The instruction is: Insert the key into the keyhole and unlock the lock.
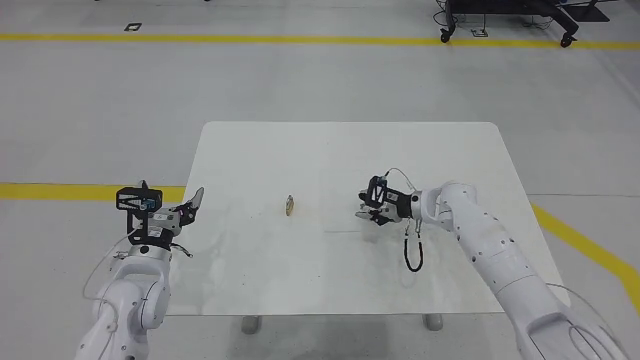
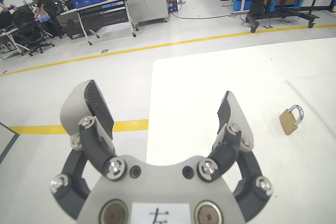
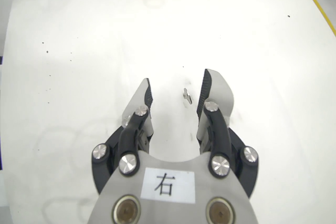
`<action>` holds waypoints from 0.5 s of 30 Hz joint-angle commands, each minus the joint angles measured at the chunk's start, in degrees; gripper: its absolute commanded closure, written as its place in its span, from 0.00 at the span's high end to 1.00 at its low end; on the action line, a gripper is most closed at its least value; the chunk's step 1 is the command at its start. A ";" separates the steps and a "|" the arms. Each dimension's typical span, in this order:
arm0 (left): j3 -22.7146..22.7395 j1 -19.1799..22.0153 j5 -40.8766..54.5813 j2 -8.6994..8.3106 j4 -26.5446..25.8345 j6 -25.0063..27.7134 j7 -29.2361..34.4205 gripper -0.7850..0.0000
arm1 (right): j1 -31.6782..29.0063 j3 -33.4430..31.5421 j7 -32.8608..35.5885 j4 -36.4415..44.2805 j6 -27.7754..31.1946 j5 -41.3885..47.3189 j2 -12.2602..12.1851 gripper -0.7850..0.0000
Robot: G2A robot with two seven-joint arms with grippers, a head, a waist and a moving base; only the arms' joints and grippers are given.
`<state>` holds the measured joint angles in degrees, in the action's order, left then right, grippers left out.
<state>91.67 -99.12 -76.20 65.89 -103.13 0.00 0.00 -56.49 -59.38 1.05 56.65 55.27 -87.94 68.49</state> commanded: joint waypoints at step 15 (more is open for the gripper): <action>0.00 0.00 0.00 0.00 0.00 0.00 0.00 1.00 | 2.14 3.92 -2.95 -3.09 -3.29 -4.86 0.36 0.05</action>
<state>91.67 -99.12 -76.20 65.89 -103.13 0.00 0.00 -54.41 -55.55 -1.76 53.55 52.13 -92.61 68.86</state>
